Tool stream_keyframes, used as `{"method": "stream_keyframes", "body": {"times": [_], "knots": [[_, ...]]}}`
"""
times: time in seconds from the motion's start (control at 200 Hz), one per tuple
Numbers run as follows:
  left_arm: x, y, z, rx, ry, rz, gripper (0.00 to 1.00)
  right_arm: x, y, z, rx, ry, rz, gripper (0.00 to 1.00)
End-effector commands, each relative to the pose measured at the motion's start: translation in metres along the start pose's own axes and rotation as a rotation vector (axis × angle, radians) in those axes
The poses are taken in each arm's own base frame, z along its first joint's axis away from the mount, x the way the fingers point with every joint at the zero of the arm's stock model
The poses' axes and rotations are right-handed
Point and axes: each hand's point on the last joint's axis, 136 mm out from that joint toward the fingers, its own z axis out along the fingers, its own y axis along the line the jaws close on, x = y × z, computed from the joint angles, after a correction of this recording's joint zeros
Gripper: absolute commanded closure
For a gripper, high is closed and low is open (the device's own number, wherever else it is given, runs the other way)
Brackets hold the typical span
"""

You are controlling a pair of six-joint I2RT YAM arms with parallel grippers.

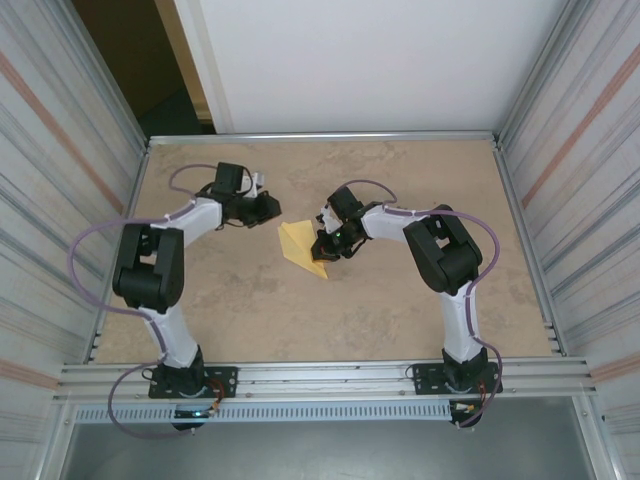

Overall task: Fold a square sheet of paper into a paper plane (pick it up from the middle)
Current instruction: Fourth fold the wing at the center of the table.

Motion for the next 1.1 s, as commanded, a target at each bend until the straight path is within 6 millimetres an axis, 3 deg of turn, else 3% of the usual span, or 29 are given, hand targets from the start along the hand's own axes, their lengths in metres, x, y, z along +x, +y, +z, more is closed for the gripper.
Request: {"method": "stream_keyframes", "body": {"times": [0.0,0.215,0.636,0.892,1.092], "knots": [[0.030,-0.008,0.020,0.050,0.058,-0.036,0.87,0.043,-0.047,0.019,0.162,0.137,0.088,0.97],[0.055,-0.002,0.052,0.033,0.147,-0.064,0.90,0.037,-0.031,0.015,0.082,0.111,0.067,0.96],[0.083,0.044,0.071,-0.107,0.230,-0.115,0.92,0.000,0.025,-0.016,-0.094,-0.033,-0.005,0.92],[0.087,0.050,0.070,-0.137,0.237,-0.118,0.92,-0.008,0.017,0.001,-0.053,-0.027,0.052,0.94],[0.090,0.057,0.068,-0.178,0.248,-0.135,0.92,0.008,0.009,0.006,-0.021,0.031,0.073,0.97]]}}
